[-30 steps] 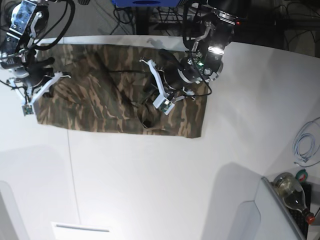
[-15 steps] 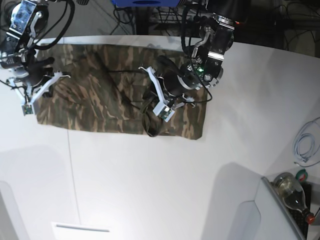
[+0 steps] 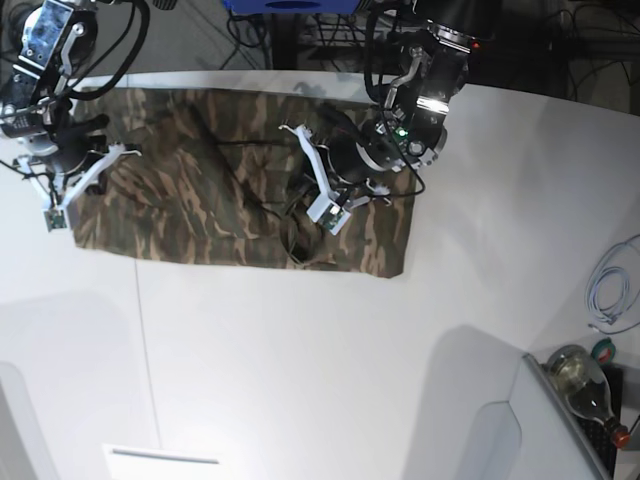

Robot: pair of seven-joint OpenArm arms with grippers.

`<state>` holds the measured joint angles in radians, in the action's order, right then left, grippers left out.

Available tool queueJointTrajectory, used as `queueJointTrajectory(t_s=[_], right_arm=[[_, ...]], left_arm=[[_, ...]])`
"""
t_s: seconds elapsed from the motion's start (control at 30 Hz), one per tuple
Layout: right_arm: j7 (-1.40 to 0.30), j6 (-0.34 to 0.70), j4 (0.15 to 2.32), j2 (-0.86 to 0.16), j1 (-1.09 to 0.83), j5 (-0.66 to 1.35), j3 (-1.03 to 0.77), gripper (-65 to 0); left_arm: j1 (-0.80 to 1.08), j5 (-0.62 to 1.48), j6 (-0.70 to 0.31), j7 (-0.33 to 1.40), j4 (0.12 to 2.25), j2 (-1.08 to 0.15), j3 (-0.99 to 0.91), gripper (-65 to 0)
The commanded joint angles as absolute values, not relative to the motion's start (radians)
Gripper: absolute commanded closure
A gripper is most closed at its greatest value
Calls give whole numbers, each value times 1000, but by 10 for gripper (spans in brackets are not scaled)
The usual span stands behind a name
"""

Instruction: Layout the t-shirt on the table in an organized manner, then fold the t-shirt properly

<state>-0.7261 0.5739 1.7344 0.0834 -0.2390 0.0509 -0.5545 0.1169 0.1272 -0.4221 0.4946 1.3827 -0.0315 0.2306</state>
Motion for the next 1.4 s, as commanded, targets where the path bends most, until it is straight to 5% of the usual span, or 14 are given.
queueJointTrajectory(t_s=[0.0,0.57,0.6,0.8,0.9,1.37], right_arm=[[-707,575,1753,77,-231,64,-558,-8],[-711,575,1753,77,-231,64,-558,-8],[-711,575,1753,77,-231,64,-558,-8],[-711,575,1753,77,-231,64,-556,-8],[-711,575,1753,77,-231,64,-556,-8],[-713,575,1753,77,-231,64,-556,-8]], left_arm=[[104,139,-429,476,1397,-28,232,0],[101,139,-429,479,1399,-27,232,0],[101,139,-429,479,1400,-27,232,-12],[101,139,-429,479,1406,-24,242,-337],[84,139,-429,479,1399,-25,300,-429],[65,150,-429,478,1408,-1,441,-456]])
